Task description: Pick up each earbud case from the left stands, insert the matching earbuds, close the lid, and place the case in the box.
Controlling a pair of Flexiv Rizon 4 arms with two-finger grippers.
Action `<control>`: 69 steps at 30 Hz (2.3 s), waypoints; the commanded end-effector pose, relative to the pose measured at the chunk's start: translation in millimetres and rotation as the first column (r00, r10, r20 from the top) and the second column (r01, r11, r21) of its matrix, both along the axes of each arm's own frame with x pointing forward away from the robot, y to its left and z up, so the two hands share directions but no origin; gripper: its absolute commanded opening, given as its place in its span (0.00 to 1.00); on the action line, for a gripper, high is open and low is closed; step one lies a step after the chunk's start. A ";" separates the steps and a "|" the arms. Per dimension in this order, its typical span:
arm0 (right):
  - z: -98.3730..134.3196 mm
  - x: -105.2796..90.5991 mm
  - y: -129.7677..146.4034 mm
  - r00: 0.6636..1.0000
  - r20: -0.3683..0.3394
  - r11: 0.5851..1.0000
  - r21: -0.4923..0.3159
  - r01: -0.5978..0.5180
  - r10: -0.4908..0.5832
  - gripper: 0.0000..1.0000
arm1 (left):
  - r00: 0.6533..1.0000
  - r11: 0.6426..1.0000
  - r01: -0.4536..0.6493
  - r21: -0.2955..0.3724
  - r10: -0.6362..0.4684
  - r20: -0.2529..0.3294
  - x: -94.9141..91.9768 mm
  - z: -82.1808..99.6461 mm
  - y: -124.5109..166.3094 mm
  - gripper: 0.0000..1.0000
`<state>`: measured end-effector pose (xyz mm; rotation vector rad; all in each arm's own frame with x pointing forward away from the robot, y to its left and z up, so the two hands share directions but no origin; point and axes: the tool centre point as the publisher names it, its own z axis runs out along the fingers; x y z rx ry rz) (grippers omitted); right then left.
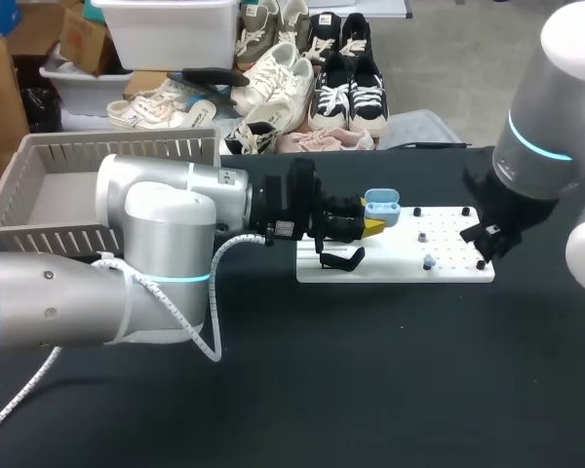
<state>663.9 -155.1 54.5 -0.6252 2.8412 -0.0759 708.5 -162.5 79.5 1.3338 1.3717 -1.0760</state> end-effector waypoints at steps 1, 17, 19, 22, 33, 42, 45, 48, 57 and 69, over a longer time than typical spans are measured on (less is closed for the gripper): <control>0.2 -1.8 0.2 1.000 0.005 1.000 -0.002 0.003 -0.002 0.00 | 1.000 1.000 0.000 -0.003 0.000 0.001 -0.1 -0.8 0.5 0.00; 9.3 -6.5 2.5 0.967 -0.013 0.967 0.031 0.253 -0.253 0.00 | 1.000 1.000 0.000 -0.003 0.000 0.001 -0.1 -0.8 0.5 0.00; 11.6 -8.5 4.7 0.944 -0.027 0.943 0.044 0.328 -0.328 0.00 | 1.000 1.000 0.000 -0.003 0.000 0.001 -0.1 -0.8 0.5 0.00; 14.8 -10.2 6.1 0.890 -0.037 0.889 0.030 0.456 -0.455 0.00 | 1.000 1.000 0.000 -0.003 0.000 0.001 -0.1 -0.8 0.5 0.00; 41.8 -22.6 28.6 0.555 -0.076 0.556 -0.004 0.831 -0.829 0.00 | 1.000 1.000 0.000 -0.003 0.000 0.001 -0.1 -0.8 0.5 0.00; 81.1 -26.1 59.4 0.440 -0.096 0.436 0.053 0.898 -0.893 0.00 | 1.000 1.000 0.000 -0.003 0.000 0.001 -0.1 -0.8 0.5 0.00; 92.9 -23.1 71.3 0.451 -0.075 0.447 0.066 0.892 -0.889 0.00 | 1.000 1.000 0.000 -0.003 0.000 0.001 -0.1 -0.8 0.5 0.00; 101.5 -18.5 81.4 0.461 -0.062 0.457 0.072 0.887 -0.885 0.00 | 1.000 1.000 0.000 -0.003 0.000 0.001 -0.1 -0.8 0.5 0.00; 108.4 -4.3 108.4 0.493 -0.048 0.490 0.066 0.869 -0.869 0.00 | 1.000 1.000 0.000 -0.003 0.000 0.001 -0.1 -0.8 0.5 0.00; 111.6 10.0 136.3 0.525 -0.045 0.520 0.089 0.849 -0.850 0.00 | 1.000 1.000 0.000 -0.003 0.000 0.001 -0.1 -0.8 0.5 0.00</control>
